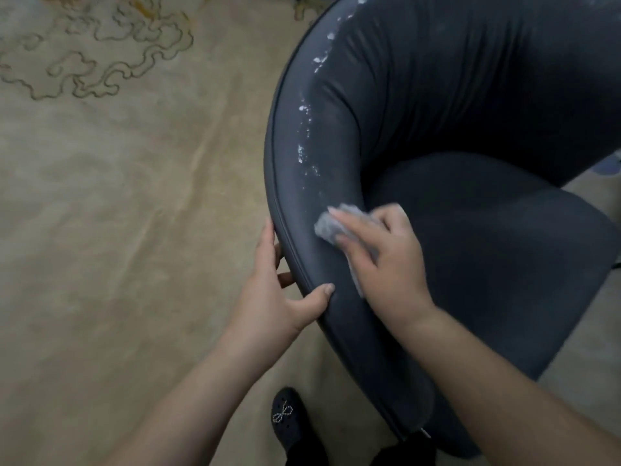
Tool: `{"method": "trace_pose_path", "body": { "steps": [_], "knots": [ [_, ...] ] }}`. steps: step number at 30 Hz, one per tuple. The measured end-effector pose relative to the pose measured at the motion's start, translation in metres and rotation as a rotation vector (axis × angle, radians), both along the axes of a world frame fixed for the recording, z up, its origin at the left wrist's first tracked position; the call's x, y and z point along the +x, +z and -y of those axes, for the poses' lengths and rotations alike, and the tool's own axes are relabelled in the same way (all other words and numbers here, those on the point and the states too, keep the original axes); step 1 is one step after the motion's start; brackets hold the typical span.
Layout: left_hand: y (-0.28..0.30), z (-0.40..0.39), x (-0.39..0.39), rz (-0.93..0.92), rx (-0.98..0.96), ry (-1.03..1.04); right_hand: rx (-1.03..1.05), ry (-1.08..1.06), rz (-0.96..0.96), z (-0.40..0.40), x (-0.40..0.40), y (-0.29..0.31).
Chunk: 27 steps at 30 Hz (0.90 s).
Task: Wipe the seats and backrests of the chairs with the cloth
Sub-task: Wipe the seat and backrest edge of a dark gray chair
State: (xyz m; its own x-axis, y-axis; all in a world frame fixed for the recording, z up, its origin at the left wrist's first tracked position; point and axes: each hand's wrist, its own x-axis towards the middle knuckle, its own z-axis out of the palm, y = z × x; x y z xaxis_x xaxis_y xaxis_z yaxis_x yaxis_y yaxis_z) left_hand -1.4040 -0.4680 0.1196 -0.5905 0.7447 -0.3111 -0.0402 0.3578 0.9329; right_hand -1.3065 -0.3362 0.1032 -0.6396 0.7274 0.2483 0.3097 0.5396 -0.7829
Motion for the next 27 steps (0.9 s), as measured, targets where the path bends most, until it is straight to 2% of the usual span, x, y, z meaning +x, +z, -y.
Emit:
{"method": "trace_pose_path", "body": {
  "steps": [4, 8, 11, 16, 23, 27],
  "knots": [
    [-0.005, -0.001, 0.000, 0.024, 0.008, -0.020, -0.146, -0.043, -0.032, -0.023, -0.036, 0.006],
    [-0.010, 0.002, -0.009, 0.146, 0.054, 0.027, -0.072, 0.015, -0.065, 0.011, 0.013, -0.002],
    [-0.012, -0.004, -0.024, 0.209, 0.073, 0.065, -0.041, 0.019, -0.038, 0.013, 0.013, -0.004],
    [-0.008, -0.025, -0.052, 0.173, 0.061, 0.012, 0.004, 0.030, 0.004, -0.038, -0.063, 0.007],
    [-0.001, -0.046, -0.083, 0.139, 0.036, 0.023, -0.006, 0.020, -0.033, -0.013, -0.022, 0.001],
    [0.004, -0.049, -0.087, 0.138, 0.016, 0.028, 0.063, 0.015, 0.004, -0.042, -0.073, 0.009]
  ]
}}
